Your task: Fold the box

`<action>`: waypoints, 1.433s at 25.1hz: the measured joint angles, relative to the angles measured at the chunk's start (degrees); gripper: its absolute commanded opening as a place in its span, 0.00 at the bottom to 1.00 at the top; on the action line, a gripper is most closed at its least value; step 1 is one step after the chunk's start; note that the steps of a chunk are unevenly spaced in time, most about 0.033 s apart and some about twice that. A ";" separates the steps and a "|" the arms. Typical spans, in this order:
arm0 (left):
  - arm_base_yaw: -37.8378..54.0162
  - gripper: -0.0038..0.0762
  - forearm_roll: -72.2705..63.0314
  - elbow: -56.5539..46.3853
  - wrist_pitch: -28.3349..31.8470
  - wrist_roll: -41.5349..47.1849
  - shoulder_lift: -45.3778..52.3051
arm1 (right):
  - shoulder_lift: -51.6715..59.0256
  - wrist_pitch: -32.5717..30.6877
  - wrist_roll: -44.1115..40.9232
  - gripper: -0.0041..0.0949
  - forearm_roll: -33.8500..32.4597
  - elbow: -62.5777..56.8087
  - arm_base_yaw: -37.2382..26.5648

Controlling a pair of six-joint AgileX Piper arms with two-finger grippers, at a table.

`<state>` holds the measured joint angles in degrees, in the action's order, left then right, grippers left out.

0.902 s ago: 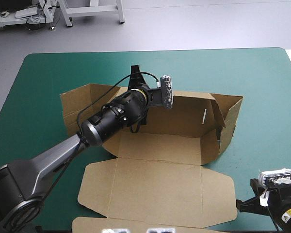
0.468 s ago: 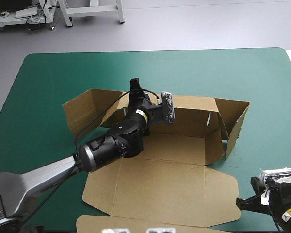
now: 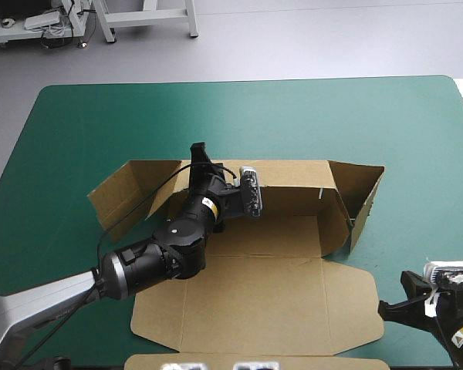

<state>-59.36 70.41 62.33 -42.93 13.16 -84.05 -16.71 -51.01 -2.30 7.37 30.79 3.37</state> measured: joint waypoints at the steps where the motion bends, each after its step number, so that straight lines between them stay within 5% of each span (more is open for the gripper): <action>1: -0.42 0.04 0.14 -0.25 -0.20 0.00 0.14 | -1.00 0.15 -0.22 0.02 0.00 1.15 0.00; 21: -1.04 0.04 2.40 -2.21 -0.17 2.74 0.45 | -43.27 -0.39 3.36 0.02 3.15 42.65 0.00; 29: -1.04 0.04 2.40 -2.21 -0.17 2.74 0.45 | -68.66 -7.82 7.67 0.02 6.43 56.78 0.04; 36: -1.04 0.04 2.40 -2.21 -0.17 2.81 0.45 | -71.28 -14.72 10.54 0.02 6.02 56.79 0.04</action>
<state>-60.40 72.81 60.12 -43.10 15.96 -83.60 -87.99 -65.73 8.25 13.39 87.58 3.42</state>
